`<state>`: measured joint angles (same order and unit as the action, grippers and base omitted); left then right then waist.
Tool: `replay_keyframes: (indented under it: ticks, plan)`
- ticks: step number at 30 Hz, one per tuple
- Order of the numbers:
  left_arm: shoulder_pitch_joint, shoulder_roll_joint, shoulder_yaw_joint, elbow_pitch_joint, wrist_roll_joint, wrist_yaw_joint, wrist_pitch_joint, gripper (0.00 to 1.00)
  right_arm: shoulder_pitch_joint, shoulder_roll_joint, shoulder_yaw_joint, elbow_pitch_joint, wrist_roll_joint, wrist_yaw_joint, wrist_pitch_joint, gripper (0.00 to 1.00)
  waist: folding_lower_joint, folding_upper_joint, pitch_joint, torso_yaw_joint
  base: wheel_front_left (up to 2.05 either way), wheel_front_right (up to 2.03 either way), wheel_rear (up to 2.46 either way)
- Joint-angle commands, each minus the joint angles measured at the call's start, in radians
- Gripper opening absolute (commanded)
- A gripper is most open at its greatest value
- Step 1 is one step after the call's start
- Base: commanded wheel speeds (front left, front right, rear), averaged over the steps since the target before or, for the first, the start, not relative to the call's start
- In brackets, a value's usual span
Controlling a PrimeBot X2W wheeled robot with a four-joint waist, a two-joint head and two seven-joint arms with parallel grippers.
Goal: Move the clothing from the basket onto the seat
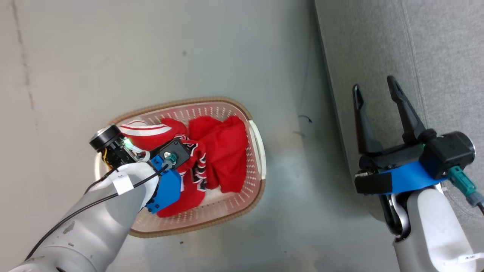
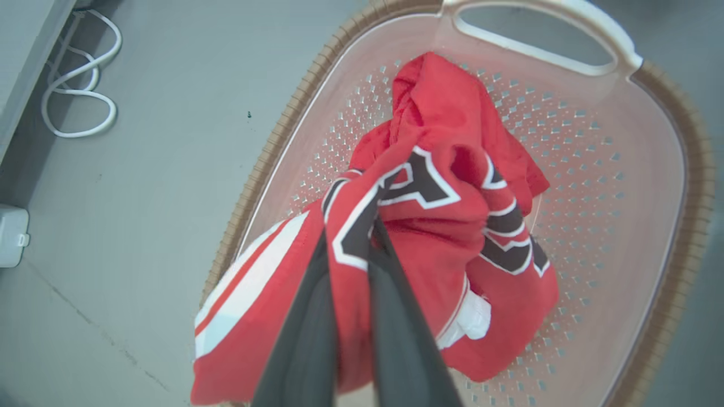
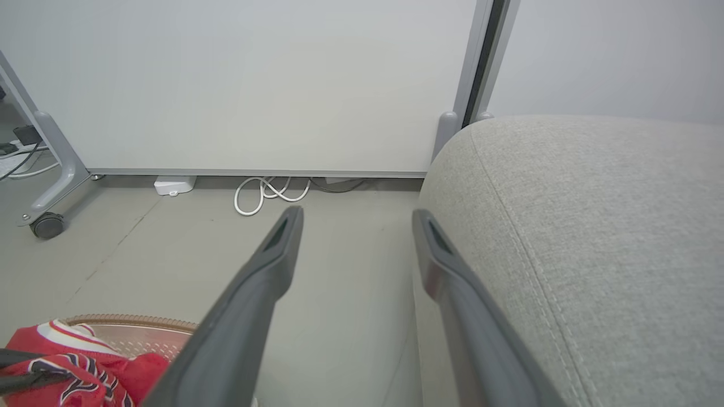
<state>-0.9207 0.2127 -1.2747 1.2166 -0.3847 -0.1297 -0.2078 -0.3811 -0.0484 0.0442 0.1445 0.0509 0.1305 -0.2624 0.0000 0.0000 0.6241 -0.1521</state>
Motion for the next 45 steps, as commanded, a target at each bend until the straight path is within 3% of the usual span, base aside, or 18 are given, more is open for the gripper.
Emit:
replay_keyframes:
  ticks: [1, 12, 37, 45]
  plan:
    - [0.008, -0.004, 0.009, 0.002, -0.009, -0.001, -0.013, 0.0, 0.015, -0.004, -0.003, 0.003, -0.003, 0.0, -0.004, 1.0, 0.0, 0.0, -0.053, 0.031, 0.0, 0.0, 0.0]
    - [0.078, -0.035, 0.136, -0.066, -0.126, 0.02, -0.059, 0.0, 0.094, -0.004, -0.019, 0.027, -0.002, 0.0, -0.004, 1.0, 0.0, 0.0, -0.23, 0.088, 0.0, 0.0, 0.0]
    - [0.199, -0.017, 0.455, -0.516, -0.086, 0.054, -0.059, 0.0, 0.228, -0.004, -0.03, 0.037, 0.003, 0.0, -0.004, 1.0, 0.0, 0.0, -0.454, 0.174, 0.0, 0.0, 0.0]
    - [0.226, -0.017, 0.503, -0.609, -0.053, 0.055, -0.059, 0.0, 0.249, -0.004, -0.028, 0.038, 0.008, 0.0, -0.004, 1.0, 0.0, 0.0, -0.486, 0.179, 0.0, 0.0, 0.0]
